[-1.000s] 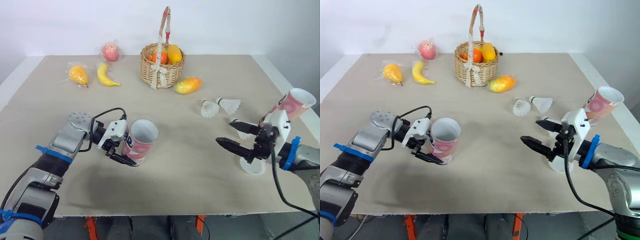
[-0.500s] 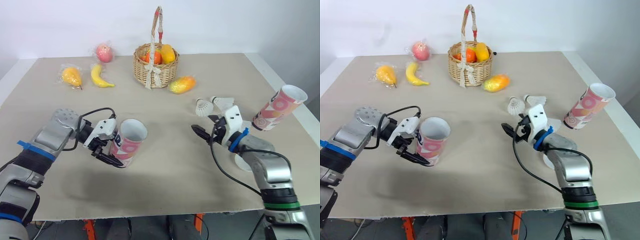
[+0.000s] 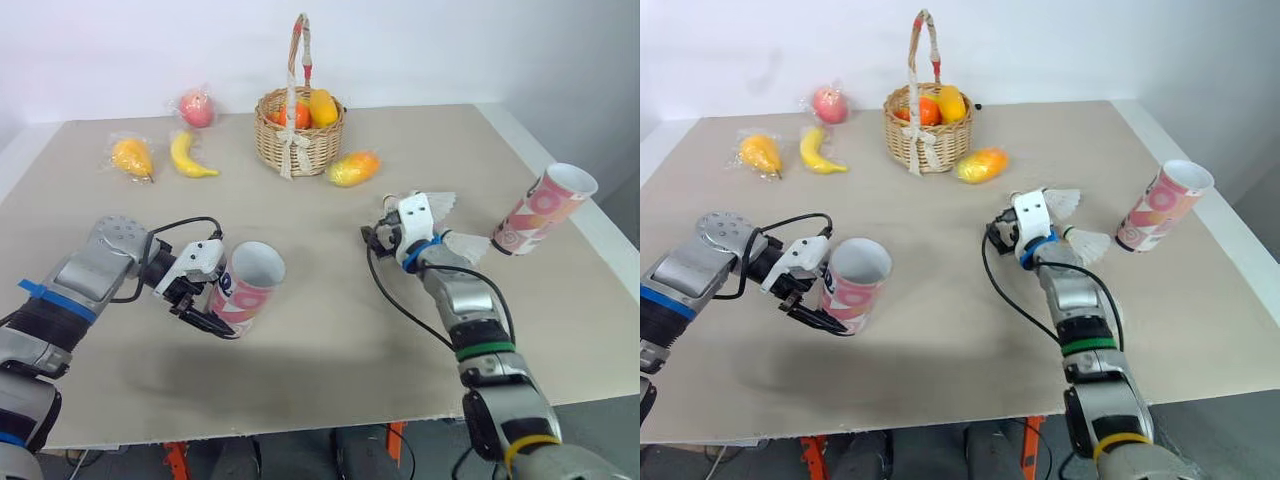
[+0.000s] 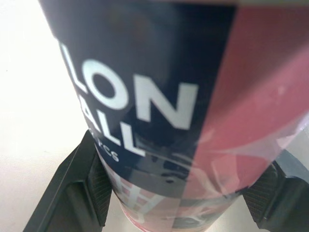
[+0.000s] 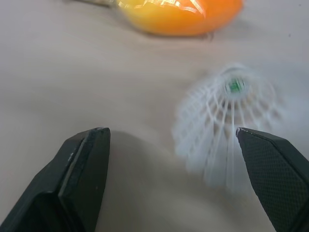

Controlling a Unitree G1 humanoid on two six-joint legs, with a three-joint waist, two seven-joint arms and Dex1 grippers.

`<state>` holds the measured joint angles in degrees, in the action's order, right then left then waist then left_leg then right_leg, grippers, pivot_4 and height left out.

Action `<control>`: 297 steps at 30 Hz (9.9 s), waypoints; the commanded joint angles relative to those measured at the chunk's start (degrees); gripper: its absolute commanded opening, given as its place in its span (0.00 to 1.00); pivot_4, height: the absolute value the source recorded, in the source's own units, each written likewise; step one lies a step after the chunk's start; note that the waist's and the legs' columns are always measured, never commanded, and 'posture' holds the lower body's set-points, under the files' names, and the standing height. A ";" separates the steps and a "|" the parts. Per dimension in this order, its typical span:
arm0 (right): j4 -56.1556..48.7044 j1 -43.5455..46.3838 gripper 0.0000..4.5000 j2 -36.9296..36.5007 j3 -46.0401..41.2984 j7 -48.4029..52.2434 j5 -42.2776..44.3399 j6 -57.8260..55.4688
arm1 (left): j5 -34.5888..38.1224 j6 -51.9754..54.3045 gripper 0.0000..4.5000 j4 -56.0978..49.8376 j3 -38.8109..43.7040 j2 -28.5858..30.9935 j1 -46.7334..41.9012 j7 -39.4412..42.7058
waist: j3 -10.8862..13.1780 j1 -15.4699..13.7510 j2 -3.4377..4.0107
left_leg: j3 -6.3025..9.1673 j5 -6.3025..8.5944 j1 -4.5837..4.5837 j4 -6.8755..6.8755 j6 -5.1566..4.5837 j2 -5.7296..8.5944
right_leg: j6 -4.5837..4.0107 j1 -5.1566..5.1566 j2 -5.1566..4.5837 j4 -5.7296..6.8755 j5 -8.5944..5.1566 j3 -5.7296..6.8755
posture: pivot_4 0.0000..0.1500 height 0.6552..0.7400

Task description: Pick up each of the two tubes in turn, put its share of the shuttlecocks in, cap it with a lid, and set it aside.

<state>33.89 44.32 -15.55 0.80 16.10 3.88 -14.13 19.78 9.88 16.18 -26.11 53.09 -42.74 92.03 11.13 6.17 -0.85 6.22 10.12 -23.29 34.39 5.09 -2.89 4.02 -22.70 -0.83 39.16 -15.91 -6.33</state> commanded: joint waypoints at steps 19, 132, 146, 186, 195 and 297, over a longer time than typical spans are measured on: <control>13.43 7.55 0.01 5.42 0.48 -1.13 -3.66 13.79 | -0.13 5.63 0.68 -7.49 2.73 1.77 5.62 0.47 | 0.00 0.10 0.00 | 0.00 0.00 -0.03 -0.06 -0.02 0.00 | 0.00 -0.02 0.00 -0.01 -0.02 -0.01 | 1.00 1.00; -11.78 -15.80 0.12 -30.06 -8.01 29.57 6.46 -7.01 | 1.95 1.12 0.68 7.55 -8.21 -7.68 -10.58 0.47 | 0.03 -2.02 0.08 | 0.00 -0.35 -0.92 0.26 -0.55 0.19 | 0.21 -0.29 0.01 -0.08 0.02 -0.10 | 1.00 1.00; -50.30 -12.91 0.01 -31.36 -0.48 52.10 21.38 -6.10 | 3.09 0.67 0.68 7.95 -11.57 -4.98 -11.36 0.47 | 0.06 -1.09 0.18 | 0.01 -0.35 -0.85 0.18 -0.55 0.13 | 0.19 -0.30 0.07 -0.03 -0.02 -0.09 | 1.00 1.00; -22.47 24.01 0.58 -23.03 7.81 73.88 19.52 9.85 | 3.58 1.78 0.68 6.04 -9.57 -4.68 -9.56 0.47 | 0.07 -1.82 0.18 | 0.04 -0.49 -0.92 0.14 -0.45 0.10 | -0.20 -0.38 0.07 0.06 0.19 -0.03 | 1.00 1.00; -23.40 15.09 0.58 -28.51 4.49 64.84 15.55 4.06 | 3.68 2.01 0.68 5.46 -9.25 -4.74 -8.93 0.47 | 0.06 -1.80 0.21 | 0.03 -0.48 -0.92 0.14 -0.46 0.09 | -0.15 -0.38 0.07 0.08 0.11 0.00 | 1.00 1.00; -22.72 27.45 0.94 -12.74 21.41 74.76 5.16 31.05 | 3.00 7.11 0.68 -1.91 -2.82 -2.45 -3.26 0.47 | 0.12 -0.82 0.37 | 0.03 -0.71 -0.93 0.07 -0.55 0.09 | -0.21 -0.37 0.00 0.21 0.17 0.21 | 1.00 1.00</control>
<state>13.08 70.04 -28.37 23.89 88.78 6.78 17.88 22.65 16.64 15.00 -30.47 50.28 -46.51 92.43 11.25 5.35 -0.49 6.25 9.41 -24.22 34.47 4.53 -2.79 3.81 -23.07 -0.83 39.37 -15.75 -6.12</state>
